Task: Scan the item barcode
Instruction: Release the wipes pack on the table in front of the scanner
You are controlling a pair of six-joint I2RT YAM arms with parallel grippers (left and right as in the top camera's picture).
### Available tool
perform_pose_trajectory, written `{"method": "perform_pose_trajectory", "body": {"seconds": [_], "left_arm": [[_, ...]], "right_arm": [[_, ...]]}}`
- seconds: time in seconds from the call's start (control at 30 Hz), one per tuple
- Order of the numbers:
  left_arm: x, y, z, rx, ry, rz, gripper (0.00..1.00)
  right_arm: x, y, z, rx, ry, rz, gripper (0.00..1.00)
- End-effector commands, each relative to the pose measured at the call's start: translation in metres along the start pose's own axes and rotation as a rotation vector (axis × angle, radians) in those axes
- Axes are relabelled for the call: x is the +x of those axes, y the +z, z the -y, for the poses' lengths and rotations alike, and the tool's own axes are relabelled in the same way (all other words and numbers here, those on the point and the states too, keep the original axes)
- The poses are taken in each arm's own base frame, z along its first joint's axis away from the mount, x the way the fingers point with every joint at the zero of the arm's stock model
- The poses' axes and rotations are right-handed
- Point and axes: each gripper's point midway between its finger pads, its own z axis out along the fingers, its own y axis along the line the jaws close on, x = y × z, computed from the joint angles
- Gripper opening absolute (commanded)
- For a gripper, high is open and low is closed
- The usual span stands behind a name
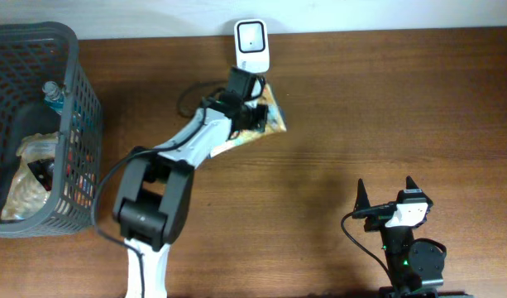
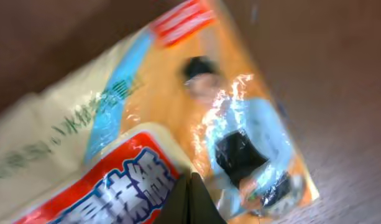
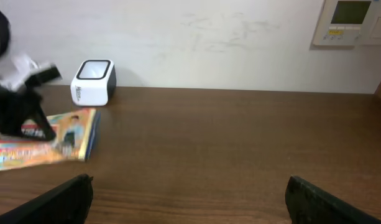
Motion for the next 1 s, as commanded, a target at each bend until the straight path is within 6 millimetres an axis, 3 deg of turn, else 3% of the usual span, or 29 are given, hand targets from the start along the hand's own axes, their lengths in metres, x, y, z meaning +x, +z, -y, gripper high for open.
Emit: {"method": "perform_pose_trajectory", "body": {"seconds": [0.0, 0.13, 0.27, 0.43, 0.5, 0.6, 0.67, 0.7, 0.77, 0.8, 0.87, 0.97], "left_arm": [[0.011, -0.001, 0.036, 0.172, -0.022, -0.058, 0.00], [0.001, -0.031, 0.071, 0.355, -0.005, -0.048, 0.00], [-0.021, -0.067, 0.084, 0.392, 0.025, 0.026, 0.00], [-0.054, -0.144, 0.101, 0.419, 0.124, 0.186, 0.00], [-0.064, -0.176, 0.097, 0.387, 0.129, 0.248, 0.00], [-0.074, -0.223, 0.060, 0.240, 0.079, 0.322, 0.00], [-0.073, -0.253, 0.023, 0.121, 0.020, 0.352, 0.02], [-0.071, -0.270, 0.002, 0.064, -0.017, 0.367, 0.16], [-0.066, -0.299, -0.031, -0.014, -0.078, 0.398, 0.59], [-0.063, -0.314, -0.047, -0.044, -0.109, 0.415, 0.64], [-0.053, -0.348, -0.081, -0.112, -0.182, 0.455, 0.91], [-0.039, -0.395, -0.127, -0.210, -0.283, 0.532, 0.99]], "right_arm": [[0.004, 0.000, -0.001, -0.005, -0.006, -0.006, 0.99], [0.004, 0.000, -0.001, -0.005, -0.007, -0.006, 0.99], [0.004, 0.000, -0.001, -0.005, -0.006, -0.006, 0.99], [0.004, 0.000, -0.001, -0.005, -0.007, -0.006, 0.99], [0.004, 0.000, -0.001, -0.005, -0.006, -0.006, 0.99], [0.004, 0.000, -0.001, -0.005, -0.006, -0.006, 0.99], [0.004, 0.000, -0.001, -0.005, -0.006, -0.006, 0.99], [0.004, 0.000, -0.001, -0.005, -0.006, -0.006, 0.98], [0.004, 0.000, -0.001, -0.005, -0.006, -0.006, 0.99], [0.004, 0.000, -0.001, -0.005, -0.006, -0.006, 0.99], [0.004, 0.000, -0.001, -0.005, -0.007, -0.006, 0.99], [0.004, 0.000, -0.001, -0.005, -0.006, -0.006, 0.99]]}}
